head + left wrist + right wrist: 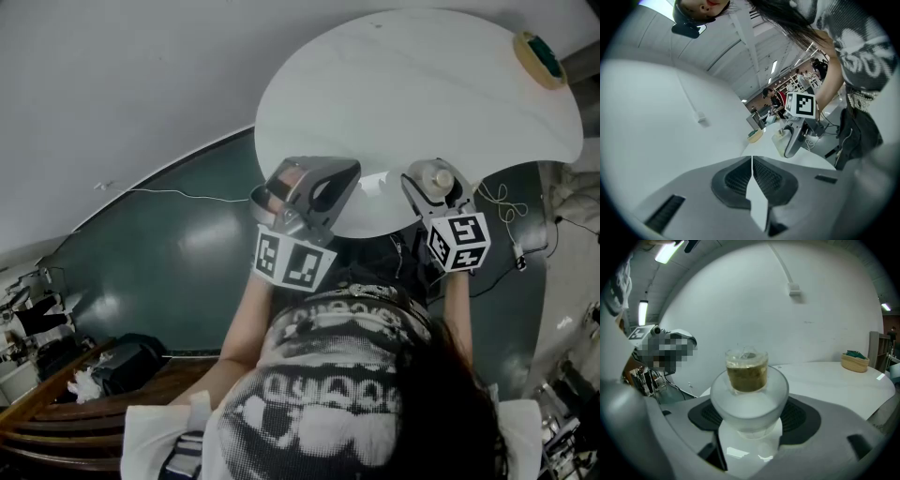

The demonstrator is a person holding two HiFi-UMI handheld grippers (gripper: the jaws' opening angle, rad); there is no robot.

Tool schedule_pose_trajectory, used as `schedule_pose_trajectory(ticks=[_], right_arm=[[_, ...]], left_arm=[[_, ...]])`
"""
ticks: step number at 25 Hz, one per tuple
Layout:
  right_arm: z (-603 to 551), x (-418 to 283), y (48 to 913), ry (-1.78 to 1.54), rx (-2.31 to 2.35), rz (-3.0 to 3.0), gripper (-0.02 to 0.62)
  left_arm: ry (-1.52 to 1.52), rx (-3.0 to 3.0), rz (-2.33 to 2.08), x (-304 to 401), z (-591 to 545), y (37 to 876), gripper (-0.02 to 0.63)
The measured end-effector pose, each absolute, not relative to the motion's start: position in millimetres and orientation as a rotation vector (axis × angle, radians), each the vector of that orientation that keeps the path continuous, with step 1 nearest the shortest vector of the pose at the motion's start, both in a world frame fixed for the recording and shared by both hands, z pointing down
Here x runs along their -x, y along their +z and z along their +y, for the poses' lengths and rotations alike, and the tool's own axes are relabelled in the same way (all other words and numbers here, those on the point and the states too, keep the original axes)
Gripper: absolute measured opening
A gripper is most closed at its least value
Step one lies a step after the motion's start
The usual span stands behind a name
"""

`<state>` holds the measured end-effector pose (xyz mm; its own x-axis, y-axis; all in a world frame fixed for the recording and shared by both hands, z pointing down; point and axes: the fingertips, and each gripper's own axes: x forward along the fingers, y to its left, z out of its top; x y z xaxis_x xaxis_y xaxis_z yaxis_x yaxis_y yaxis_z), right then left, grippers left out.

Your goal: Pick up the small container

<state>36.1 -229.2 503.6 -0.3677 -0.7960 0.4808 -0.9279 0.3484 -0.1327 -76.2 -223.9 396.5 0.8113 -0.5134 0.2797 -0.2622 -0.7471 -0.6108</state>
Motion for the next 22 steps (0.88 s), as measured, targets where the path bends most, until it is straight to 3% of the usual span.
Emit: schedule_pose_trajectory(ticks=[22], right_arm=[[-213.1,-42.1,513.1,0.575,-1.513,-2.293,0.331]], left_arm=[[-0.581,2.429,0.543,62.9,-204.0,399.1,0.009]])
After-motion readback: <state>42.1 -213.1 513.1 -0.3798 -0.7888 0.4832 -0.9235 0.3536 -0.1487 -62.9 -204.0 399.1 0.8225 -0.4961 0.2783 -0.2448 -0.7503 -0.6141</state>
